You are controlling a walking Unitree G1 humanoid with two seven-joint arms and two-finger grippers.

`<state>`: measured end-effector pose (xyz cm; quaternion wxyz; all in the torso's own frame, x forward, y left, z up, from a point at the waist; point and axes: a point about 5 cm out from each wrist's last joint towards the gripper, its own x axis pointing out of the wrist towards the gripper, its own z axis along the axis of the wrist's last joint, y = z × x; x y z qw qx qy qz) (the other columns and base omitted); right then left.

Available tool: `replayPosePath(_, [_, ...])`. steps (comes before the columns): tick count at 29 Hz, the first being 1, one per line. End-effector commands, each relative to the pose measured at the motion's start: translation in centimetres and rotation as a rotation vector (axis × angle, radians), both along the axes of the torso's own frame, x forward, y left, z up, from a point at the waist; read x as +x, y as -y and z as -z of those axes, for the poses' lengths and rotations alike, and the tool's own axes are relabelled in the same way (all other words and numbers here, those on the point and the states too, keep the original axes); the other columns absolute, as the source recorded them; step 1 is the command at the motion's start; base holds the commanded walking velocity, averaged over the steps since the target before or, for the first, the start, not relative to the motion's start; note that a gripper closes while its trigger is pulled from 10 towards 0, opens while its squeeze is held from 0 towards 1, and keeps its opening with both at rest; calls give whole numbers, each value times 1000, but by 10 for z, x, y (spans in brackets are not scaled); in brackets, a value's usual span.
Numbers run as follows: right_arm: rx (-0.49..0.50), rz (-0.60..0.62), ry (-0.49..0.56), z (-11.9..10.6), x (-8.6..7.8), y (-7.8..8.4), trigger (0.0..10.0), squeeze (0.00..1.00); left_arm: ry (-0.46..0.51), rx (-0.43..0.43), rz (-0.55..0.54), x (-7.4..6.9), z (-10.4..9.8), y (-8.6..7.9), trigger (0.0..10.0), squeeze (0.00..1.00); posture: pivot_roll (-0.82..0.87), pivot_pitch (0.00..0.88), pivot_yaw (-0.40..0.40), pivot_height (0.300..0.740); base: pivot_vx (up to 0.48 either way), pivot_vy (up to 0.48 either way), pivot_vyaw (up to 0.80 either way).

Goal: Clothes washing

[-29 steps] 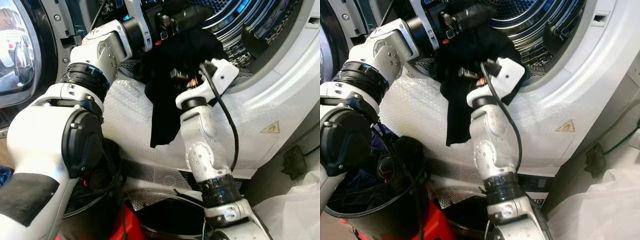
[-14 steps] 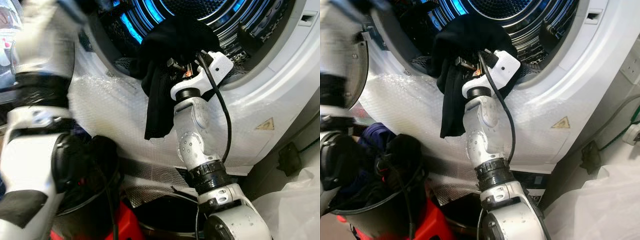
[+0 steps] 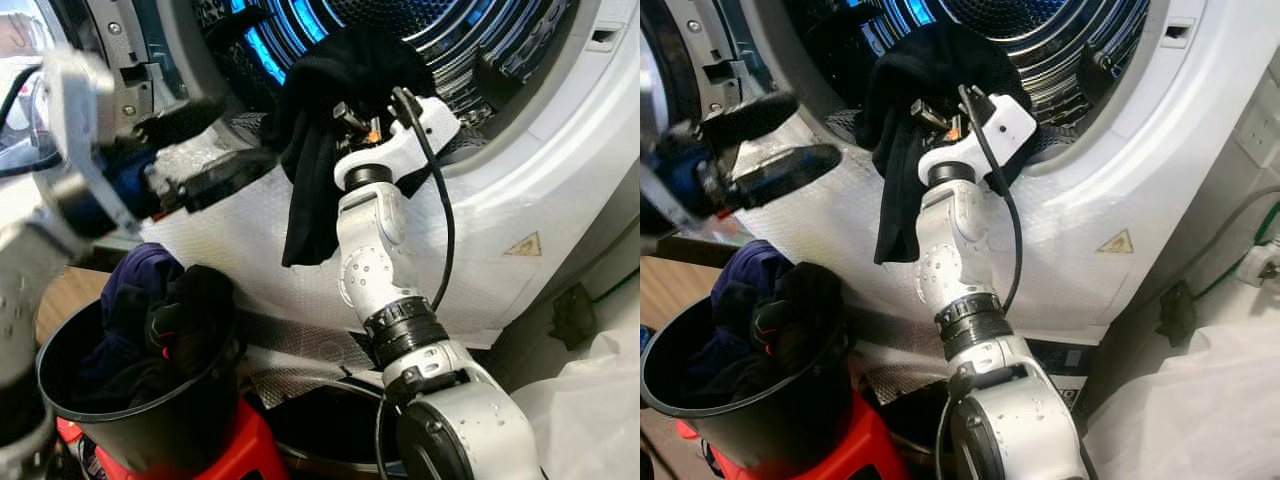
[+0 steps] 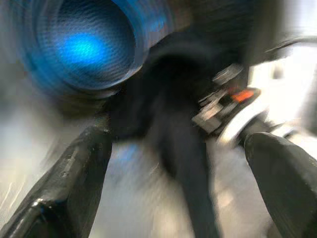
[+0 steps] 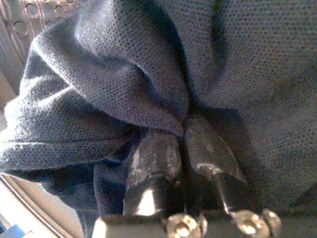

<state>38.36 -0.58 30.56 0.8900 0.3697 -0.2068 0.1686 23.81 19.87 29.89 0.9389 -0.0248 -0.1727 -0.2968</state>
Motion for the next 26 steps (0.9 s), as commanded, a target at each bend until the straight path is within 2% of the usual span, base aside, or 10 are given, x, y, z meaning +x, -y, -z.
replayPosePath(1, [61,-164,25,-14,-23,-52,0,0,-70,-57,-136,-12,20,-3,10000,0,239,47,6,740,0,0,0])
replayPosePath(2, [71,-160,31,-16,-22,-49,0,0,-114,-78,-171,-15,34,-5,10000,0,243,49,4,740,0,0,0])
replayPosePath(3, [105,-152,51,-23,-21,-43,0,0,-200,-120,-245,-24,61,-12,10000,0,242,49,1,740,0,0,0])
replayPosePath(6, [161,-128,108,-42,-20,-28,0,0,-315,-175,-435,-35,99,-34,10000,0,247,55,-9,740,0,0,0])
replayPosePath(7, [161,-128,108,-42,-20,-28,0,0,-315,-175,-435,-35,99,-34,10000,0,247,55,-9,740,0,0,0])
replayPosePath(11, [199,-100,182,-67,-20,-9,0,0,-433,-221,-645,-49,137,-60,10000,0,241,58,-22,740,0,0,0])
replayPosePath(12, [199,-100,182,-67,-20,-9,0,0,-433,-221,-645,-49,137,-60,10000,0,241,58,-22,740,0,0,0])
replayPosePath(19, [201,-77,280,-98,-21,13,0,0,-559,-241,-924,-74,179,-79,10000,0,227,49,-52,740,0,0,0])
replayPosePath(24, [139,-83,277,-106,-19,5,0,0,-561,-250,-965,-79,188,-81,10000,0,230,44,-74,740,0,0,0])
replayPosePath(26, [69,-78,274,-111,-17,-5,0,0,-562,-259,-979,-80,190,-80,10000,0,241,45,-87,740,0,0,0])
